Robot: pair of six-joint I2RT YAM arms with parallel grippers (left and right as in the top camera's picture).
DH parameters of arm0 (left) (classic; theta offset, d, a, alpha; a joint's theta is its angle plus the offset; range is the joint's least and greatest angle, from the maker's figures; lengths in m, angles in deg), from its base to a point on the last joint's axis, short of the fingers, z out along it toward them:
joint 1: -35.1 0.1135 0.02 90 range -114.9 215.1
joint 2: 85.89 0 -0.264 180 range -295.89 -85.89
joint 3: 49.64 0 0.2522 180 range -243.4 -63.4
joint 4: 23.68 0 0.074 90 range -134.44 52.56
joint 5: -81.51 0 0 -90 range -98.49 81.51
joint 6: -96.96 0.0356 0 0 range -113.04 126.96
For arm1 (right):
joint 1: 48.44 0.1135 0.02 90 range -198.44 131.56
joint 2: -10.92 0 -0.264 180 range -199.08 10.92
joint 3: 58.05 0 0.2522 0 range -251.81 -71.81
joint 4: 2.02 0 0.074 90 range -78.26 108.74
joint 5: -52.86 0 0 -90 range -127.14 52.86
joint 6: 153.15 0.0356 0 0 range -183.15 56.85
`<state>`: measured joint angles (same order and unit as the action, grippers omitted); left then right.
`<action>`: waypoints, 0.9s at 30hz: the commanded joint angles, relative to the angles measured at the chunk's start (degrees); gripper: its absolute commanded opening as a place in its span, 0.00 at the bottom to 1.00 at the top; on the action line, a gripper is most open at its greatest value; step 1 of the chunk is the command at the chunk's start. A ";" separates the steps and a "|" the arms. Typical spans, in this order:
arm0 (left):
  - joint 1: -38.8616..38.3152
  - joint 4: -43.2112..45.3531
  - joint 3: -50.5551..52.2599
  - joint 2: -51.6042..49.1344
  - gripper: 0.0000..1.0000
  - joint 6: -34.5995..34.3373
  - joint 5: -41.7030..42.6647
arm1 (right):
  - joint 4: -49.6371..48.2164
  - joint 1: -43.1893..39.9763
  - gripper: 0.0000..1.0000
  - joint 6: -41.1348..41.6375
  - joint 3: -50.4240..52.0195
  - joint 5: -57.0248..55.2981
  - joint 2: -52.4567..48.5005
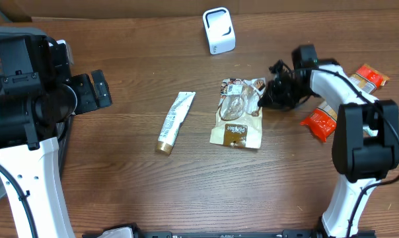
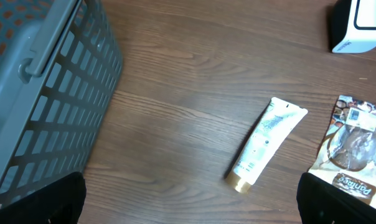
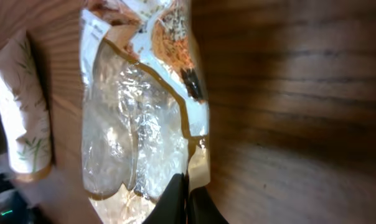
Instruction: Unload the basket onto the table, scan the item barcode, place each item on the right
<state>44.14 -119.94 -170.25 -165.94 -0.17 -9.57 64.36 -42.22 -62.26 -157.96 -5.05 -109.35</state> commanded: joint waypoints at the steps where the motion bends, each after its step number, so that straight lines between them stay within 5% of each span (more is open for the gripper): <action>1: 0.22 0.20 0.09 -0.20 1.00 -0.39 0.52 | 2.32 4.83 0.04 -0.33 -4.31 -7.65 3.28; 27: 0.22 0.22 0.09 -0.20 1.00 -0.39 0.50 | -6.19 13.66 0.04 6.58 -3.80 1.66 -0.83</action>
<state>44.14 -119.94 -170.25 -165.94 -0.20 -9.55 58.83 -29.78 -56.89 -161.74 -4.94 -108.06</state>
